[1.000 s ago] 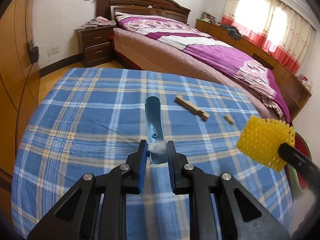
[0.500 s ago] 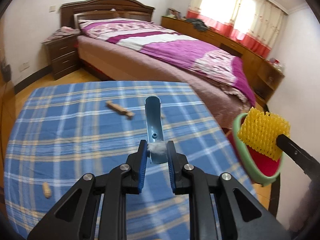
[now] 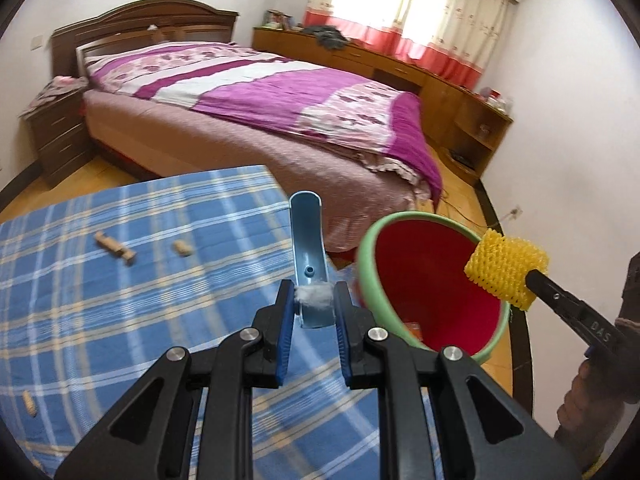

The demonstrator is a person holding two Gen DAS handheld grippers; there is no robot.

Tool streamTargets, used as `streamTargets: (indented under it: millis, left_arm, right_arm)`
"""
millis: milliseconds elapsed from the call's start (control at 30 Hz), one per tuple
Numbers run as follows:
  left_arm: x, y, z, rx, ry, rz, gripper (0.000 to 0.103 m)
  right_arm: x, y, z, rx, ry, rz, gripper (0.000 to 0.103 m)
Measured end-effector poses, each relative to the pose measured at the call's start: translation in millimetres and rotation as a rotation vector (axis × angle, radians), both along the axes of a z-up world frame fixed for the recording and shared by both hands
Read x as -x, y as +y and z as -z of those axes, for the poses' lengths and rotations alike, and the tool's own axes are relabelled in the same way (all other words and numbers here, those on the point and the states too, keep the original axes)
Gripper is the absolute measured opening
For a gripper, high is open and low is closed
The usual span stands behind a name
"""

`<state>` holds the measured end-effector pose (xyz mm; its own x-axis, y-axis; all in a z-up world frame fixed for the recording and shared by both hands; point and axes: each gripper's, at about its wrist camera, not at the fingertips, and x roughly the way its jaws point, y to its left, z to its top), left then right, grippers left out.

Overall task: Collect trash
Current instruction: 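Carry the blue piece and yellow mesh over the red bucket and open both tools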

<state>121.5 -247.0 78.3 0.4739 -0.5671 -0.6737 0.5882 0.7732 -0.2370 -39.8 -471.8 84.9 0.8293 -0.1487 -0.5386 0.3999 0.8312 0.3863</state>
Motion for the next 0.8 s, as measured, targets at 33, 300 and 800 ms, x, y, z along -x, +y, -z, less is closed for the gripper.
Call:
streamTargets:
  millis: [33, 300, 800]
  left_arm:
    - [0.9, -8.2, 0.1, -0.001, 0.0, 0.013, 0.019]
    - [10.6, -63.8, 7.9, -0.02, 0.002, 0.113, 0.019]
    - [30.1, -129.6, 37.6, -0.118, 0.033, 0.268, 0.019]
  right_arm:
    - [3.0, -6.4, 2.2, -0.005, -0.001, 0.007, 0.014]
    - [10.3, -46.9, 26.4, -0.052, 0.024, 0.014, 0.014]
    - [3.4, -79.7, 56.1, -0.079, 0.098, -0.001, 0.016]
